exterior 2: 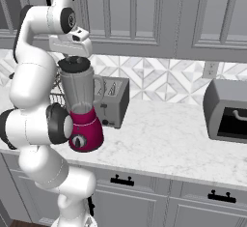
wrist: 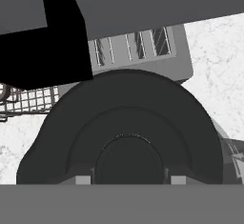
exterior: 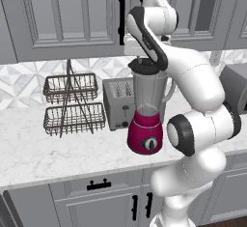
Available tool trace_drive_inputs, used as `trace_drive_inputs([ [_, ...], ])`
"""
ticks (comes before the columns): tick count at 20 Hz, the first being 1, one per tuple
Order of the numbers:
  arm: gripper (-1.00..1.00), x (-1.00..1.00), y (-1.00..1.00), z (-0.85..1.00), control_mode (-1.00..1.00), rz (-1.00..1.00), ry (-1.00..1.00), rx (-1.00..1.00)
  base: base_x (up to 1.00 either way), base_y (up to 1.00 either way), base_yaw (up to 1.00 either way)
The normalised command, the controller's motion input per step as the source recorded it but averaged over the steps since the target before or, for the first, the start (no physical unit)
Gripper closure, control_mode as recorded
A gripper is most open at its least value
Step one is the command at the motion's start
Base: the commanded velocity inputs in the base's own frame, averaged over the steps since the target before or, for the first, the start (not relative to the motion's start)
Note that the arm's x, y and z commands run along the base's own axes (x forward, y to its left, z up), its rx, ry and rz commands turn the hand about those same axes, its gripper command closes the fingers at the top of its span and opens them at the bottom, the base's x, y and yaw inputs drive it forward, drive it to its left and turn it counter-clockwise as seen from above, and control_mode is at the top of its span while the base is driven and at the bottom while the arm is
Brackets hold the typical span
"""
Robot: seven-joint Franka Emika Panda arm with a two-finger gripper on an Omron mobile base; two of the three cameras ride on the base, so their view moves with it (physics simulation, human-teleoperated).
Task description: Close the lid blender by securely placing the lid on top.
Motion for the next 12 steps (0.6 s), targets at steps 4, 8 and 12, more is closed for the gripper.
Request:
trace_drive_inputs([
  [4, 1.00, 0.00, -0.07, -0.15, -1.00, 0.02, 0.00, -0.03, 0.00, 0.00, 0.00],
  [8, 1.00, 0.12, -0.07, -0.13, -1.00, 0.01, 0.00, -0.05, 0.00, 0.00, 0.00],
  [12, 1.00, 0.06, -0.09, -0.30, -1.00, 0.02, 0.00, -0.10, 0.00, 0.00, 0.00],
])
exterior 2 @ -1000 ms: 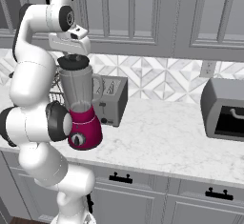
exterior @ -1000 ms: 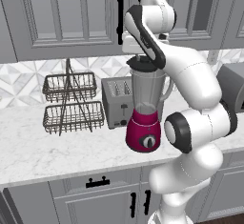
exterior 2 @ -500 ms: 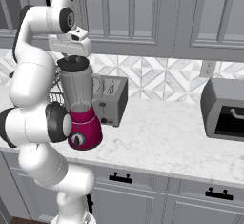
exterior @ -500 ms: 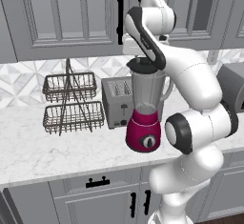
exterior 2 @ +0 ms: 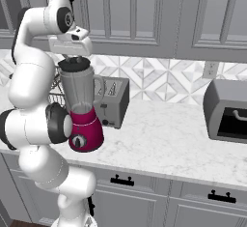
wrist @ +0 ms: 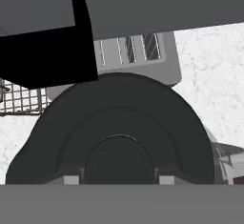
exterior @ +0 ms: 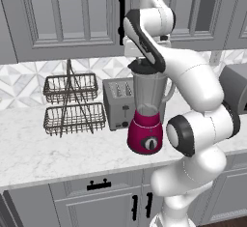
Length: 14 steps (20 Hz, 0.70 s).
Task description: Close the lid blender by securely placing the lid on top.
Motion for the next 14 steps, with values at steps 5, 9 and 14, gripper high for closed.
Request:
trace_drive_inputs([
  [5, 1.00, 0.00, -0.19, -0.18, -1.00, 0.01, -0.04, -0.05, 0.00, 0.00, 0.00],
  [9, 1.00, -0.03, -0.18, -0.01, -1.00, 0.00, -0.13, 0.00, 0.00, 0.00, 0.00],
  [14, 1.00, -0.09, -0.12, -0.03, -1.00, 0.00, -0.15, 0.00, 0.00, 0.00, 0.00],
])
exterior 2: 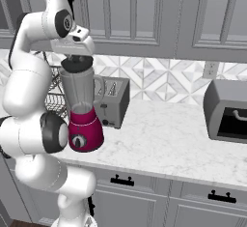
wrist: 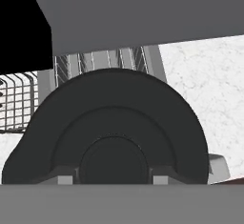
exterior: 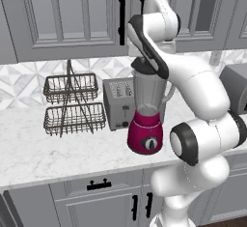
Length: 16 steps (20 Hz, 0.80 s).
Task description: Close the lid blender by securely placing the lid on top.
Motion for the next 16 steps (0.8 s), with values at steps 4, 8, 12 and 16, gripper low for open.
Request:
trace_drive_inputs([
  [4, 1.00, 0.01, 0.00, -0.15, -1.00, 0.00, 0.00, 0.00, 0.00, 0.00, 0.00],
  [8, 1.00, 0.00, 0.00, -0.29, -1.00, 0.00, 0.00, 0.00, 0.00, 0.00, 0.00],
  [12, 1.00, 0.01, 0.00, -0.23, -1.00, 0.00, 0.00, 0.00, 0.00, 0.00, 0.00],
  [16, 1.00, 0.02, 0.00, 0.06, -1.00, 0.00, 0.04, 0.00, 0.00, 0.00, 0.00],
])
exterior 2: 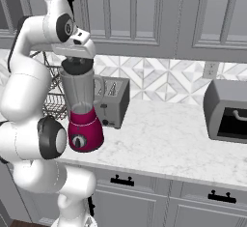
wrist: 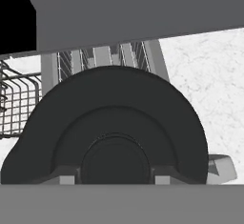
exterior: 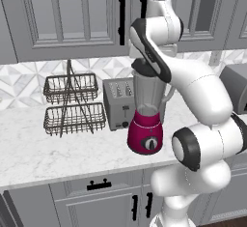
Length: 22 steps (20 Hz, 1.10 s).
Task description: Close the lid blender by securely placing the lid on top.
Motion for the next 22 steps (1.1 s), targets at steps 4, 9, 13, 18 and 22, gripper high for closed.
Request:
trace_drive_inputs([
  [4, 1.00, 0.08, 0.00, 0.24, -1.00, 0.00, 0.12, 0.01, 0.00, 0.00, 0.00],
  [9, 1.00, -0.04, 0.03, 0.00, -1.00, 0.00, 0.00, 0.00, 0.00, 0.00, 0.00],
  [13, 1.00, -0.21, 0.04, -0.01, -1.00, 0.00, 0.00, 0.00, 0.00, 0.00, 0.00],
  [18, 1.00, -0.19, 0.02, -0.01, -1.00, 0.01, 0.00, 0.00, 0.00, 0.00, 0.00],
  [22, 1.00, 0.03, 0.00, 0.00, -1.00, 0.00, 0.00, 0.00, 0.00, 0.00, 0.00],
])
